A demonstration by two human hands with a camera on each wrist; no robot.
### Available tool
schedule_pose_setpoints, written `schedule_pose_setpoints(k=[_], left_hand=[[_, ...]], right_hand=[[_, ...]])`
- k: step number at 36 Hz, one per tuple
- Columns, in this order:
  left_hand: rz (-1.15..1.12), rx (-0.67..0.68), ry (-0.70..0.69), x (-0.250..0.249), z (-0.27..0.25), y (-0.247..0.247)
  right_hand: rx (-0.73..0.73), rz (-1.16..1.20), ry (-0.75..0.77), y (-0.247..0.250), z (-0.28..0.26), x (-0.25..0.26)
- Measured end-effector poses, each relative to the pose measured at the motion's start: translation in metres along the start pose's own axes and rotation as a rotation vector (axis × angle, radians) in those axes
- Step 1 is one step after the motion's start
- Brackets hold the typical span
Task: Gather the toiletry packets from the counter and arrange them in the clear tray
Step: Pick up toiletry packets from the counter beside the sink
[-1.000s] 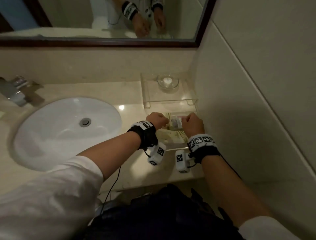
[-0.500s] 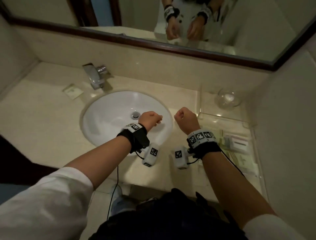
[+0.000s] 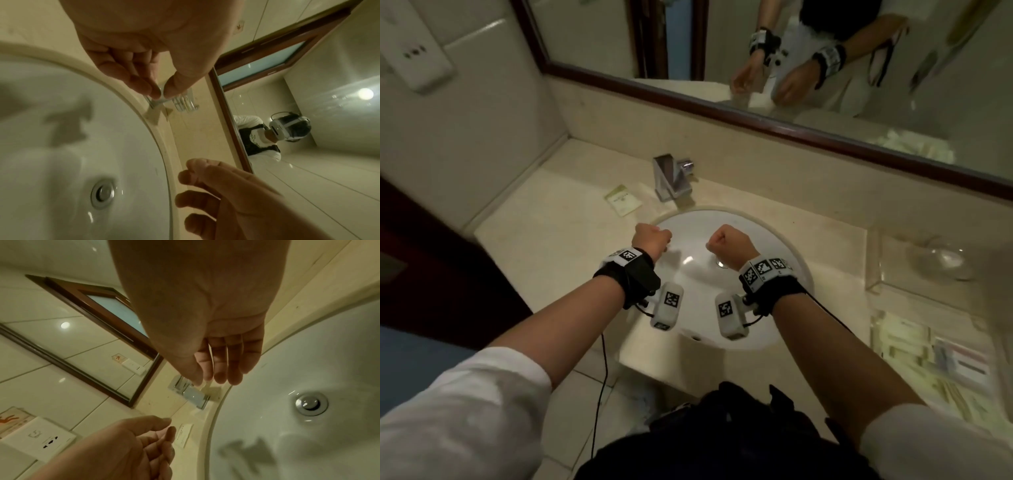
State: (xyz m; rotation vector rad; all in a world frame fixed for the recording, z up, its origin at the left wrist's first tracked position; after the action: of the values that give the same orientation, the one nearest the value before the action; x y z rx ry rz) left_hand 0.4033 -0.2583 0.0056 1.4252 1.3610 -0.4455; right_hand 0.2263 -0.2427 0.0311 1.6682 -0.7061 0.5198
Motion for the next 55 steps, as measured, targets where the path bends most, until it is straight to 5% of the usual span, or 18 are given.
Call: schedule_pose_setpoints(k=[10, 21, 30, 43, 49, 55], left_hand=[[0.067, -0.04, 0.092, 0.013, 0.098, 0.054], [0.172, 0.089, 0.107, 0.013, 0.154, 0.091], [0.252, 0.063, 0.136, 0.007, 0.196, 0.098], [0.491, 0.065, 0.045, 0.01, 0.23, 0.093], [0.541, 0.05, 0.024, 0.016, 0.238, 0.092], [0.572, 0.032, 0.01, 0.02, 0.243, 0.09]], right_hand=[[0.048, 0.035, -0.076, -0.071, 0.054, 0.046], [0.165, 0.024, -0.18, -0.126, 0.102, 0.086], [0.181, 0.075, -0.303, -0.148, 0.138, 0.096], [0.157, -0.011, -0.34, -0.163, 0.164, 0.103], [0.113, -0.139, -0.347, -0.217, 0.222, 0.052], [0.096, -0.207, -0.301, -0.206, 0.211, 0.078]])
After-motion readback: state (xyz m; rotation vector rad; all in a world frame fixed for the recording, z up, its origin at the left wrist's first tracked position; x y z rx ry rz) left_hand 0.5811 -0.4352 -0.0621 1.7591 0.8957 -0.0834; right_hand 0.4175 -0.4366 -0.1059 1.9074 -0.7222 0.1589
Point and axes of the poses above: each hand's wrist, its own z-axis towards the middle knuckle, its own y-axis out of the back of the hand, x = y × z, the point moved 2 cm from there along z, towards the middle knuckle, and after that the axes turned 8 degrees about -x, right-handed, at the moved point
